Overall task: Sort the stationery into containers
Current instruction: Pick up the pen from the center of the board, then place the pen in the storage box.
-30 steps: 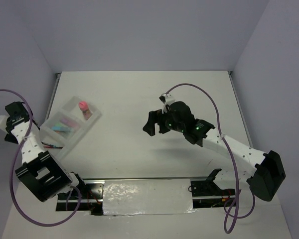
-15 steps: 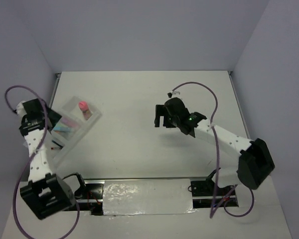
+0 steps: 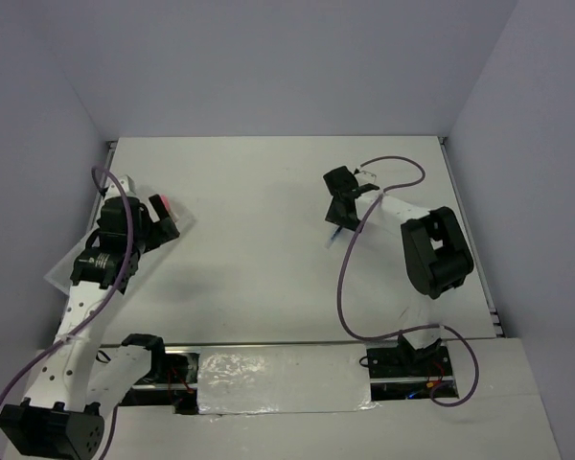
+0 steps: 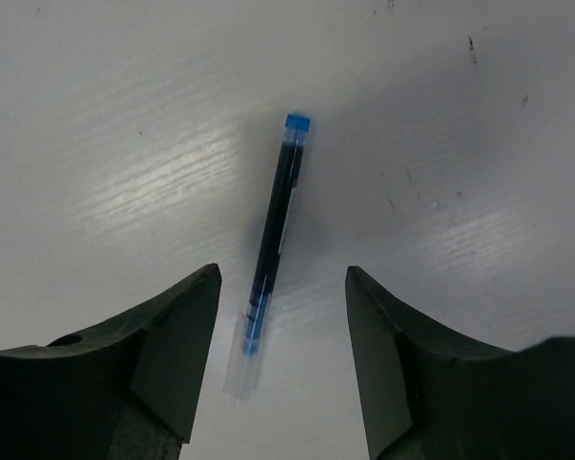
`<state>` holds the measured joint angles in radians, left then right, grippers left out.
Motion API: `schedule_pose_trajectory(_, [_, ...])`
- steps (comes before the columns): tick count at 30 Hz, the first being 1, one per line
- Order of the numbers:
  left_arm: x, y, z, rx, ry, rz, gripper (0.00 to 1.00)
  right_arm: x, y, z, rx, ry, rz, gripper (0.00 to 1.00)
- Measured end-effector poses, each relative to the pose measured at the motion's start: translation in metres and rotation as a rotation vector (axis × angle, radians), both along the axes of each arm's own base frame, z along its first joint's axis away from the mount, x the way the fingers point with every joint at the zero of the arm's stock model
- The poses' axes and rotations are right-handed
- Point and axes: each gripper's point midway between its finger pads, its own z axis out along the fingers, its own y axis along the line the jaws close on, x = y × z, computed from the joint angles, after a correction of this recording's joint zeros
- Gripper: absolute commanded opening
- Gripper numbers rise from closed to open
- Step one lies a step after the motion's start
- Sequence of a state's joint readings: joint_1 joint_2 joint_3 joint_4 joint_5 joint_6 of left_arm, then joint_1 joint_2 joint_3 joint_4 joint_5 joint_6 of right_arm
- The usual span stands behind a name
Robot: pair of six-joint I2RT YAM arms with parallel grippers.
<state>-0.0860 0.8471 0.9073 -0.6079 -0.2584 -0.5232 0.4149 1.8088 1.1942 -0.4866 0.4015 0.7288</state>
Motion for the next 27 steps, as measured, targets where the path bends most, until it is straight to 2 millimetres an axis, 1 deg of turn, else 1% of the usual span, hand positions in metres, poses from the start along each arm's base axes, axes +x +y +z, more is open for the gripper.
schedule_pose_trajectory(2, [-0.002,0.001,-0.003,0.006,0.012,0.003,0.99,0.007,0.0,-0.01,0.007,0.02,-0.006,0.6])
schedule_pose_trajectory(4, [-0.002,0.001,-0.003,0.008,0.014,0.005,1.0,0.009,0.002,-0.025,0.018,0.048,-0.004,0.53])
schedule_pose_trajectory(5, [-0.002,0.001,-0.003,0.009,0.013,0.006,0.99,0.009,0.0,-0.027,0.009,0.054,-0.003,0.49])
schedule_pose_trajectory(7, [-0.003,0.001,-0.004,0.009,0.015,0.006,0.99,0.012,0.002,-0.027,0.019,0.051,0.004,0.29])
schedule_pose_trajectory(8, [-0.003,0.001,-0.004,0.009,0.015,0.004,0.99,0.012,0.002,-0.027,0.015,0.055,0.004,0.03])
schedule_pose_trajectory(9, [-0.003,0.0,-0.004,0.009,0.015,0.0,0.99,0.011,0.001,-0.028,0.014,0.058,0.01,0.0])
schedule_pose_trajectory(11, [-0.003,-0.006,-0.004,0.004,0.015,-0.021,0.99,0.012,0.003,-0.027,0.032,0.044,0.011,0.0])
schedule_pose_trajectory(13, [-0.002,-0.02,-0.007,-0.03,0.019,-0.085,0.99,0.009,0.007,-0.027,0.069,0.018,0.044,0.0])
schedule_pose_trajectory(14, [0.0,-0.03,-0.01,-0.058,0.024,-0.128,0.99,0.006,0.013,-0.026,0.106,-0.002,0.078,0.0])
schedule_pose_trajectory(15, [0.001,-0.044,-0.013,-0.098,0.027,-0.19,0.99,0.001,0.024,-0.025,0.152,-0.018,0.129,0.0])
schedule_pose_trajectory(16, [0.003,-0.06,-0.017,-0.15,0.035,-0.255,0.99,-0.009,0.039,-0.025,0.212,-0.022,0.207,0.0])
schedule_pose_trajectory(18, [0.006,-0.092,-0.025,-0.254,0.05,-0.383,0.99,-0.038,0.084,-0.018,0.342,-0.021,0.42,0.0])
schedule_pose_trajectory(19, [0.005,-0.108,-0.03,-0.314,0.065,-0.445,0.99,-0.055,0.107,-0.011,0.394,-0.021,0.535,0.0])
schedule_pose_trajectory(20, [0.003,-0.123,-0.033,-0.369,0.075,-0.493,0.99,-0.069,0.131,0.0,0.43,-0.041,0.65,0.01])
schedule_pose_trajectory(22, [-0.005,-0.15,-0.031,-0.461,0.078,-0.581,0.99,-0.097,0.173,0.029,0.491,-0.101,0.859,0.01])
schedule_pose_trajectory(24, [-0.013,-0.169,-0.019,-0.518,0.054,-0.651,0.99,-0.127,0.209,0.068,0.556,-0.178,1.044,0.01])
schedule_pose_trajectory(25, [-0.017,-0.176,-0.01,-0.531,0.027,-0.682,0.99,-0.141,0.223,0.089,0.588,-0.224,1.117,0.01])
schedule_pose_trajectory(27, [-0.021,-0.18,0.006,-0.546,-0.023,-0.704,0.99,-0.155,0.237,0.122,0.641,-0.306,1.2,0.01])
